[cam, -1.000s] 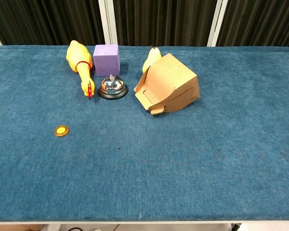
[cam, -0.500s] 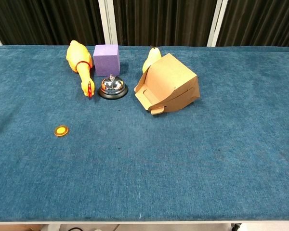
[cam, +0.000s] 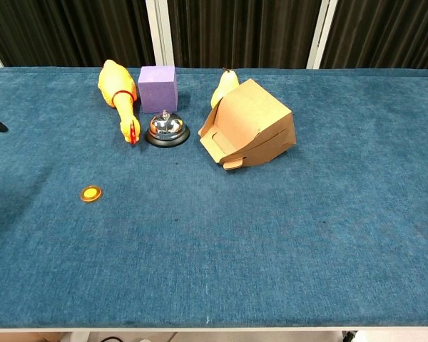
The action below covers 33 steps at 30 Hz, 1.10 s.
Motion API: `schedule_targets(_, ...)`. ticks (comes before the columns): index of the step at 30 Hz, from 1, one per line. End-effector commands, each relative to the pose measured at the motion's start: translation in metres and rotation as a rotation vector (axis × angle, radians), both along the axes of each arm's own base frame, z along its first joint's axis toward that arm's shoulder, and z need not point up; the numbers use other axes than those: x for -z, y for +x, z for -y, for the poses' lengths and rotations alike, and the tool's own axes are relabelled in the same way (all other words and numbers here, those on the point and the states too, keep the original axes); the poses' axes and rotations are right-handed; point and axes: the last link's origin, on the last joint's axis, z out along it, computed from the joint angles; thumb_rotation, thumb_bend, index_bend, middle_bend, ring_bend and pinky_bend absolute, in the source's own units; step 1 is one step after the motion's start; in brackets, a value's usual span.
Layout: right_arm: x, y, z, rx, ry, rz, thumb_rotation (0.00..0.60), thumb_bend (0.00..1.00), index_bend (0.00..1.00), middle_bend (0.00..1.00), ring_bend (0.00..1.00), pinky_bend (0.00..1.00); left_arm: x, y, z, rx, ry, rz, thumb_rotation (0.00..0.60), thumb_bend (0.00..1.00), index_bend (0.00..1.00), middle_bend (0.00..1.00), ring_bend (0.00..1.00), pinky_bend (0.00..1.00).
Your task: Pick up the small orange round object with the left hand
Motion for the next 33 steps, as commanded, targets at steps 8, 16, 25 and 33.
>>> schedule_targets(8, 0.000, 0.000, 0.001, 0.003, 0.000, -0.001, 0.600, 0.69, 0.26, 0.16, 0.17, 0.16, 0.030, 0.018, 0.001, 0.029, -0.057, 0.050, 0.600, 0.11, 0.26, 0.71, 0.72, 0.80)
schedule_targets(16, 0.002, 0.000, 0.001, 0.004, 0.006, -0.002, 0.600, 0.69, 0.27, 0.16, 0.17, 0.16, 0.050, 0.038, -0.009, 0.061, -0.061, 0.091, 0.600, 0.12, 0.29, 0.71, 0.72, 0.80)
schedule_targets(25, 0.002, 0.000, 0.002, 0.006, 0.009, -0.001, 0.600, 0.69, 0.27, 0.16, 0.17, 0.16, 0.070, 0.049, -0.019, 0.059, -0.088, 0.077, 0.600, 0.16, 0.32, 0.71, 0.72, 0.80)
schedule_targets(33, 0.002, 0.000, 0.002, 0.007, 0.010, -0.001, 0.600, 0.69, 0.27, 0.16, 0.17, 0.16, 0.076, 0.051, -0.026, 0.060, -0.099, 0.067, 0.600, 0.16, 0.36, 0.71, 0.72, 0.80)
